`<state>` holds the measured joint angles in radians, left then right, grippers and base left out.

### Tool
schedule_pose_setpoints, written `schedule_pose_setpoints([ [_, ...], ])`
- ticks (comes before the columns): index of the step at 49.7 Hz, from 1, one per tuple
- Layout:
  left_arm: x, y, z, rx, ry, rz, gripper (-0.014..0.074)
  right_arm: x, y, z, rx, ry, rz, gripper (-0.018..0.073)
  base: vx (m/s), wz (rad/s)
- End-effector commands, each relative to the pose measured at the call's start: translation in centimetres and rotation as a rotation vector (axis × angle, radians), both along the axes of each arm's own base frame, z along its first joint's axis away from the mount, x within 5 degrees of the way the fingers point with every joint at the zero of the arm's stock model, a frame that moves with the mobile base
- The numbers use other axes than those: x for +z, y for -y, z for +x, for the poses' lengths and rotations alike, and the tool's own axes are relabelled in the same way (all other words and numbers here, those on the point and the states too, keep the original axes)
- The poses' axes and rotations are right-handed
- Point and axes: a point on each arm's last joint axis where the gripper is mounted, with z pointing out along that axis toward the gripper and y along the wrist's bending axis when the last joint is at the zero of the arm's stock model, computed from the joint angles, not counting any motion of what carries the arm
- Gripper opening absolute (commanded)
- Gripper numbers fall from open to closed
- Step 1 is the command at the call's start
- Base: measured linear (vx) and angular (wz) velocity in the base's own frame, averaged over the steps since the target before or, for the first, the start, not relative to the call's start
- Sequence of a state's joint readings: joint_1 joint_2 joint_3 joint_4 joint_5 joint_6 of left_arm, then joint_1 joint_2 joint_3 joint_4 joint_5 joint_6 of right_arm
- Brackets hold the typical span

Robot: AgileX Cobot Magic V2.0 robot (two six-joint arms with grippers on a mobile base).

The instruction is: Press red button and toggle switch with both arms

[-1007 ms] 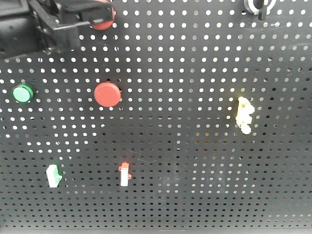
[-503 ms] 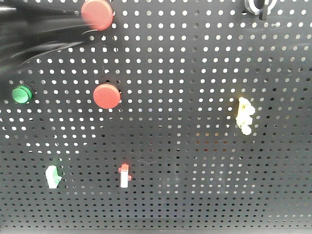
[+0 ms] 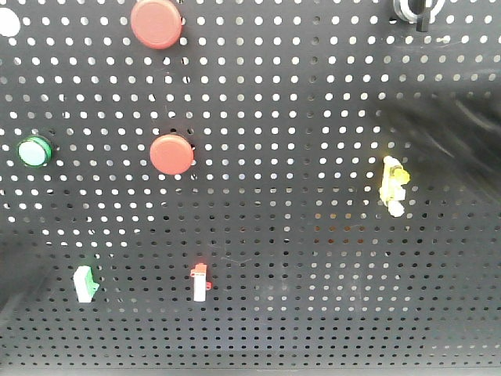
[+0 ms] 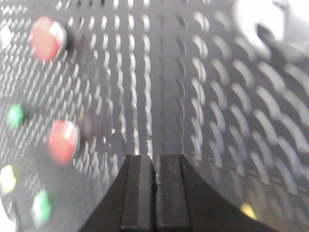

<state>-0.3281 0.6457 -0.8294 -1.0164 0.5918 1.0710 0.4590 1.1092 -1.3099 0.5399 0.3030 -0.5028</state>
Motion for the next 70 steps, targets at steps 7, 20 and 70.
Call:
schedule_pose_setpoints([
  [7, 0.2, -1.0, -1.9, 0.040, 0.042, -0.096, 0.0002, 4.3, 0.8, 0.4, -0.054, 0.131, 0.099, -0.0003, 0.00, 0.00],
  [20, 0.2, -1.1, -1.9, 0.050, 0.029, -0.108, 0.0002, 4.2, 2.9, 1.3, -0.143, 0.110, 0.101, -0.0003, 0.00, 0.00],
  [70, -11.8, -1.7, -0.4, 0.183, -0.358, 0.108, 0.0002, -10.4, 8.8, -10.1, -0.345, 0.064, -0.133, -0.0003, 0.00, 0.00],
])
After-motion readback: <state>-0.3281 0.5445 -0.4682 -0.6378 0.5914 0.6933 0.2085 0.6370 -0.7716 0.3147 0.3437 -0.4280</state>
